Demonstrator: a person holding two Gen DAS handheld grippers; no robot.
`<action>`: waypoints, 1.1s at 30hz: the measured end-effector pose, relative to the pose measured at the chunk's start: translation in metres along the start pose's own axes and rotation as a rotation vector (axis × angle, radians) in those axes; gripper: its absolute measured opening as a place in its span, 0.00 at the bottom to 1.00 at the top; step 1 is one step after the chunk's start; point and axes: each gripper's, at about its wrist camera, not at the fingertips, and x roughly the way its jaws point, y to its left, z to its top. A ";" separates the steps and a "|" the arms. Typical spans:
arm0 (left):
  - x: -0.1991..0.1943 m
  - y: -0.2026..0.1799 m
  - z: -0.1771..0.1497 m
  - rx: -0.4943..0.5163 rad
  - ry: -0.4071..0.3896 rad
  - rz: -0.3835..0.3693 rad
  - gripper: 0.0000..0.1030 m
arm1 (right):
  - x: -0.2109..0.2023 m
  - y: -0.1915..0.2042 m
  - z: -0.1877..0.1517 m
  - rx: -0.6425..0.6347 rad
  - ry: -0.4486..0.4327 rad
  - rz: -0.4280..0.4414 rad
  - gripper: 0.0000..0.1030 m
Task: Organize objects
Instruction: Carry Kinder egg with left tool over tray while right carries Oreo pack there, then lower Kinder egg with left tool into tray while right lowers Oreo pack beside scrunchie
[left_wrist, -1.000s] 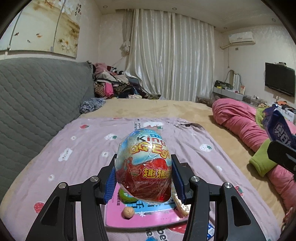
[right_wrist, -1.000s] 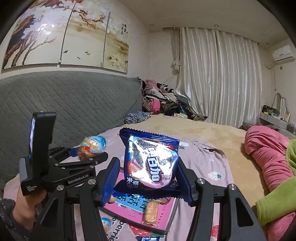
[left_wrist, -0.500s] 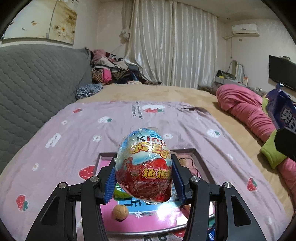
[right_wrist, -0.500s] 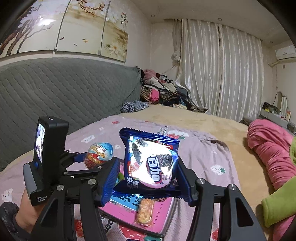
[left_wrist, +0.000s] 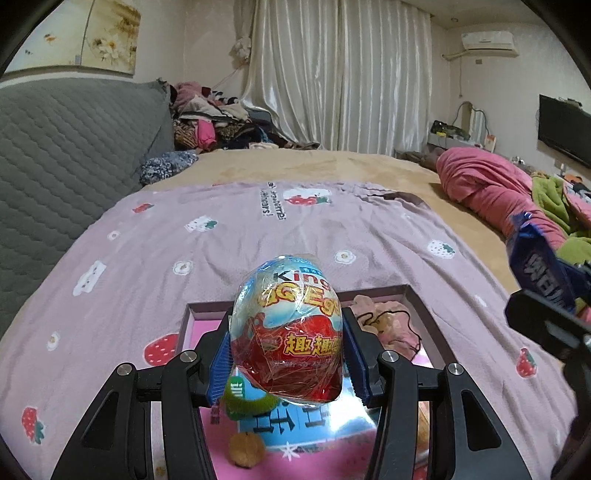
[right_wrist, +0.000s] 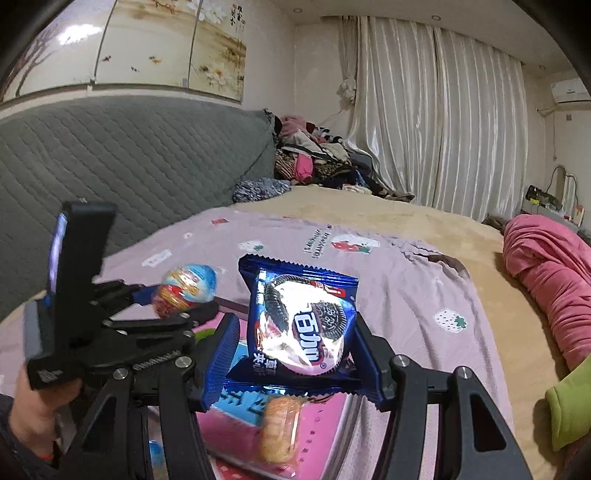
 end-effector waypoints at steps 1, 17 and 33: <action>0.004 0.002 -0.001 -0.006 0.002 -0.008 0.53 | 0.005 -0.001 -0.002 0.000 -0.002 -0.006 0.58; 0.055 -0.004 -0.024 0.058 0.133 -0.020 0.53 | 0.074 -0.023 -0.040 0.017 0.146 -0.032 0.58; 0.088 -0.008 -0.044 0.088 0.291 -0.063 0.53 | 0.111 -0.032 -0.066 0.077 0.305 0.008 0.58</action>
